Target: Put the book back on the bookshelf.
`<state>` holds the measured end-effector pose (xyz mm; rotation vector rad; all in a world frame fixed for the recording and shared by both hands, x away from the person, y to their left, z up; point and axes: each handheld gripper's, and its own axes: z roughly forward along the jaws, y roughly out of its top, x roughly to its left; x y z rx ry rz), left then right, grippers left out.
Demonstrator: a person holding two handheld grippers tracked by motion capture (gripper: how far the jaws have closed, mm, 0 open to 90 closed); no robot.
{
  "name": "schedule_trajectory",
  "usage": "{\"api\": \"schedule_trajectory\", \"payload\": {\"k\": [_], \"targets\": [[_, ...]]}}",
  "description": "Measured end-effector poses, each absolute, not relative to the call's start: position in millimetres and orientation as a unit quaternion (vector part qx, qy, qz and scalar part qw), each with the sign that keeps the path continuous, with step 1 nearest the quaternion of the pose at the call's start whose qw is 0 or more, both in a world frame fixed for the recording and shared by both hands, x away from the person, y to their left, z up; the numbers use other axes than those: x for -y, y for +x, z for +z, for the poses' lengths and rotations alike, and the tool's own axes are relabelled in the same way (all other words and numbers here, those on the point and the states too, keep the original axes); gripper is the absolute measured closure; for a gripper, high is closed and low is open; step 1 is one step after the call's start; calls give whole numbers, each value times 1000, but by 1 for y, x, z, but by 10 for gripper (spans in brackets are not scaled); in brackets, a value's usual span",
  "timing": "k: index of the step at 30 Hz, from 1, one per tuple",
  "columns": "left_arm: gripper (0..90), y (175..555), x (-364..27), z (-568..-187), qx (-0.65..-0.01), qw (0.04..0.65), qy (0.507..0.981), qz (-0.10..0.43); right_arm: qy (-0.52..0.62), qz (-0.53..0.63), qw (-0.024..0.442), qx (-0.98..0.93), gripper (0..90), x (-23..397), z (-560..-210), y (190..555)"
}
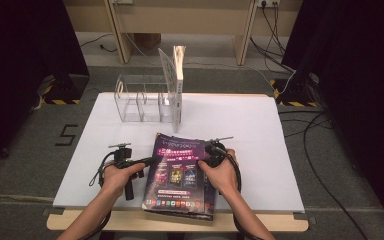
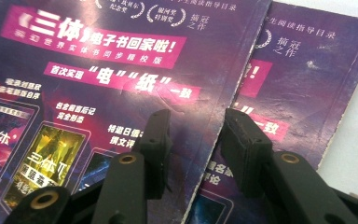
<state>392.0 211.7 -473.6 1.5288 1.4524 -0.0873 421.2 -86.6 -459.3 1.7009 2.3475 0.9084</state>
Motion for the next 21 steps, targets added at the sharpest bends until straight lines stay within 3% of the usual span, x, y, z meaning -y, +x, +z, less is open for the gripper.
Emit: {"api": "schedule_trajectory", "payload": {"k": [4, 7, 9, 21], "targets": [[743, 390, -204, -477, -580, 476, 661, -15, 559, 300, 43, -772, 622, 87, -459, 423], [823, 391, -210, -480, -578, 484, 656, -33, 553, 295, 26, -779, 621, 89, -457, 428], [828, 391, -212, -480, -570, 481, 666, -31, 555, 298, 11, -777, 606, 91, -457, 435], [828, 384, -235, -480, -562, 465, 682, -49, 565, 316, 30, -762, 554, 77, -459, 489]]}}
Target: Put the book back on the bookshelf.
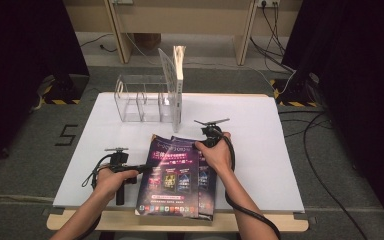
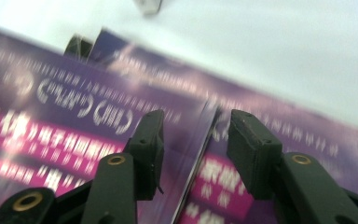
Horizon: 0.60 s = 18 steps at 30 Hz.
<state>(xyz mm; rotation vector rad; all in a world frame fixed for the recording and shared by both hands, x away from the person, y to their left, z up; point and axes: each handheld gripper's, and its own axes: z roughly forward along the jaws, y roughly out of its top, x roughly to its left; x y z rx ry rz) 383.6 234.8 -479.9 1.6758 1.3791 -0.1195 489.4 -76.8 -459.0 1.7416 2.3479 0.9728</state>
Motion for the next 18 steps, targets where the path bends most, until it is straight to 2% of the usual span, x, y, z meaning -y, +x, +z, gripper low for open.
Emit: {"api": "schedule_trajectory", "payload": {"k": [18], "targets": [[818, 381, -234, -483, -563, 457, 688, -31, 556, 316, 17, -768, 555, 64, -460, 502]]}}
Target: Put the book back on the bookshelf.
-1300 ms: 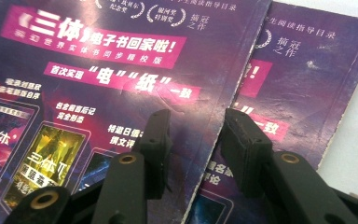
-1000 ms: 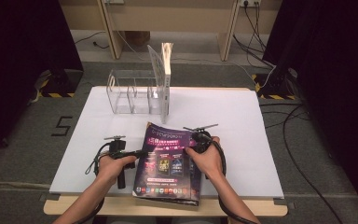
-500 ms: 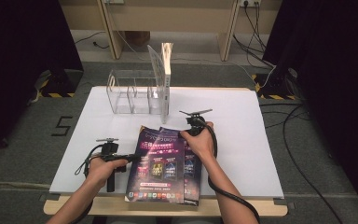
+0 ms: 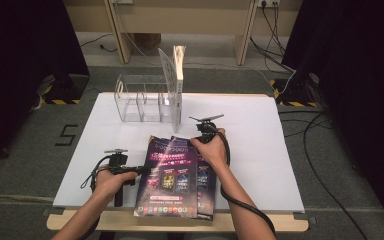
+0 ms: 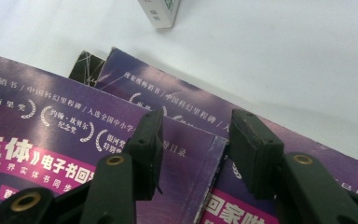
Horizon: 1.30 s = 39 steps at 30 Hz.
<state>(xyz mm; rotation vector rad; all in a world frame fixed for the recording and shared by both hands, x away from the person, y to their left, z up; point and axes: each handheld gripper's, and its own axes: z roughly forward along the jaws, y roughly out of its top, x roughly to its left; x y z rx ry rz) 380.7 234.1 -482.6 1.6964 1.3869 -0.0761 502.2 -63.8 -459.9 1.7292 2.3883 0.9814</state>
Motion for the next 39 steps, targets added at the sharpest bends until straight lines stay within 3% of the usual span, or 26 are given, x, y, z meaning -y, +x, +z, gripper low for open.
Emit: {"api": "schedule_trajectory", "payload": {"k": [13, 18, 21, 39], "targets": [[814, 374, -230, -489, -563, 456, 690, 0, 577, 348, -35, -738, 568, 76, -464, 500], [811, 373, -232, -491, -566, 457, 687, -3, 586, 343, -88, -729, 598, 78, -464, 497], [808, 373, -232, -491, -567, 456, 686, -4, 577, 339, -94, -737, 604, 78, -464, 495], [784, 372, -234, -486, -566, 451, 690, 1, 552, 360, -126, -741, 822, 73, -436, 484]]}}
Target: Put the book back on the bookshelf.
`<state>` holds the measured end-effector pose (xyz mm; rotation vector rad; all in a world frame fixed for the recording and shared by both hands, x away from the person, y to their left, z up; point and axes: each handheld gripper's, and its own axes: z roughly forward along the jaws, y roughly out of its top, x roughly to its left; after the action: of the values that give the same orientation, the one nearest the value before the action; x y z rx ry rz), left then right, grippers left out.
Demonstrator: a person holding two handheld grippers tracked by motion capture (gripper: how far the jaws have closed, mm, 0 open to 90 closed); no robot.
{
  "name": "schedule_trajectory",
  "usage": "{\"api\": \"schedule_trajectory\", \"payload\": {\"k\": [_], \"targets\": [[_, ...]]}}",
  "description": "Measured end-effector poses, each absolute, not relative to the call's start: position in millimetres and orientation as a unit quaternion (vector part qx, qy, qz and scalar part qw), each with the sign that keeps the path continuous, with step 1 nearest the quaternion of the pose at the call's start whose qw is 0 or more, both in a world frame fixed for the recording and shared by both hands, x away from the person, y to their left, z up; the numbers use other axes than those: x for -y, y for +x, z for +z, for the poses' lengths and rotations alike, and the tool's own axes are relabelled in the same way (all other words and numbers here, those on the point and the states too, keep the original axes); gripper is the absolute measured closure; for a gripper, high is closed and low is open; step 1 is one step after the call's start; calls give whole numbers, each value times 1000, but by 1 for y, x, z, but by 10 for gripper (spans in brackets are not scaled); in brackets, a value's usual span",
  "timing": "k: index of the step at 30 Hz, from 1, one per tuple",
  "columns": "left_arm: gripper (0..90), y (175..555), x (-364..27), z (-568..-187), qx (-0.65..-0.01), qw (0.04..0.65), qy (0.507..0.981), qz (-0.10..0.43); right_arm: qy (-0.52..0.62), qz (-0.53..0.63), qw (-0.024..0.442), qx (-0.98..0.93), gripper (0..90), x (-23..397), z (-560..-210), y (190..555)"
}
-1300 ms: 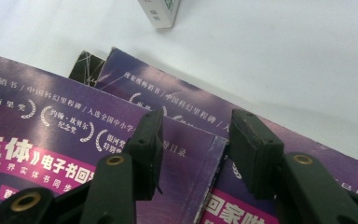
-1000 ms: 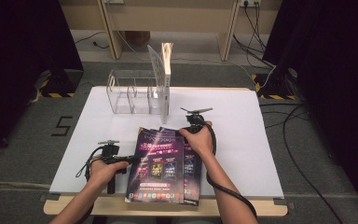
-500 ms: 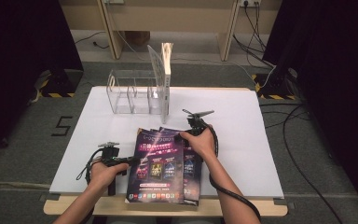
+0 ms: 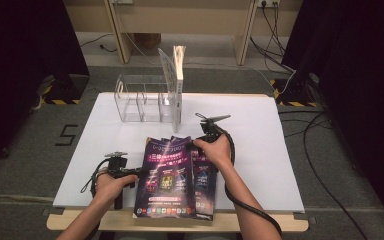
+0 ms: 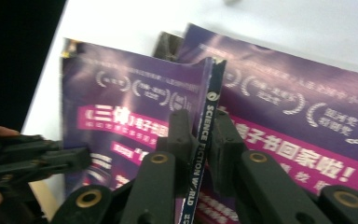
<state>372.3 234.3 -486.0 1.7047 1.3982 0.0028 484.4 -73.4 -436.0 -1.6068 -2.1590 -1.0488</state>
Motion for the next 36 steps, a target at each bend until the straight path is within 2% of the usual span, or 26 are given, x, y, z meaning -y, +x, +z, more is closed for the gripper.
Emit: {"api": "schedule_trajectory", "payload": {"k": [3, 8, 12, 25, 36], "targets": [[755, 371, -238, -484, -567, 453, 688, 3, -554, -372, 123, 735, 835, 71, -429, 480], [575, 366, -244, -479, -562, 434, 703, 43, -548, -401, 113, 725, 846, 67, -418, 473], [491, 362, -251, -469, -564, 440, 695, 74, -544, -416, 99, 722, 847, 63, -409, 469], [406, 365, -231, -427, -523, 483, 697, 89, -509, -473, 5, 719, 847, 50, -361, 460], [380, 377, -206, -407, -509, 503, 694, 79, -486, -496, -57, 717, 848, 36, -341, 457]]}}
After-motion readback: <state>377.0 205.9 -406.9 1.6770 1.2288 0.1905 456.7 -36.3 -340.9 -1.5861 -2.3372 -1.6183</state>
